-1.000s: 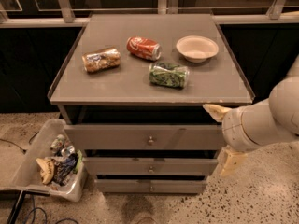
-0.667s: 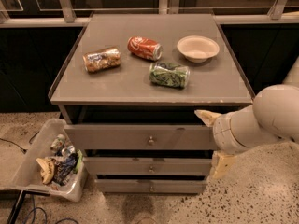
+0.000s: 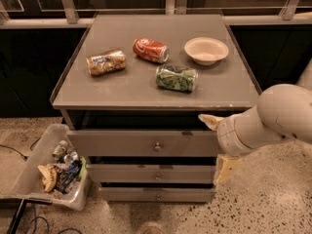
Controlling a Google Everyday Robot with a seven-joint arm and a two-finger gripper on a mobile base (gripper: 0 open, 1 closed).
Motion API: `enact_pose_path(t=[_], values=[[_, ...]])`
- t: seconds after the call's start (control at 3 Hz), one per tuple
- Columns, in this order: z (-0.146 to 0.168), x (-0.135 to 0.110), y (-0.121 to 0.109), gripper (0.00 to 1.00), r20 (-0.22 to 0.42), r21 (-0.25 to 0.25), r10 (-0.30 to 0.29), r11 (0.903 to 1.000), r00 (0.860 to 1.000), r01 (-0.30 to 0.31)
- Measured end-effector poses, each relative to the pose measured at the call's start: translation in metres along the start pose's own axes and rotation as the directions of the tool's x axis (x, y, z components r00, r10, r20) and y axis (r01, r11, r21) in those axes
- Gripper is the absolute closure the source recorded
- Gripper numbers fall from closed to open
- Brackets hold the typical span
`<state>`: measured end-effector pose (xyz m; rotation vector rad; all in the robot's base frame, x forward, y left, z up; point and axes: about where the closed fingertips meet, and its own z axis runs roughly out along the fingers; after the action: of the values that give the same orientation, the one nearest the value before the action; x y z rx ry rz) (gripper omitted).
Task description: Open top drawer
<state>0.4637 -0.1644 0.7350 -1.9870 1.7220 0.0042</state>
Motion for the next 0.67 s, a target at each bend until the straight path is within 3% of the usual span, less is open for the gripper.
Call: enact_pose_path(t=[0.33, 0.67], values=[[0.019, 0.009, -0.010, 0.00, 0.058, -0.041, 0.062, 0.9974, 0.996, -0.060], [0.040, 0.022, -0.010, 0.00, 0.069, -0.074, 0.136, 0.9886, 0.988, -0.131]])
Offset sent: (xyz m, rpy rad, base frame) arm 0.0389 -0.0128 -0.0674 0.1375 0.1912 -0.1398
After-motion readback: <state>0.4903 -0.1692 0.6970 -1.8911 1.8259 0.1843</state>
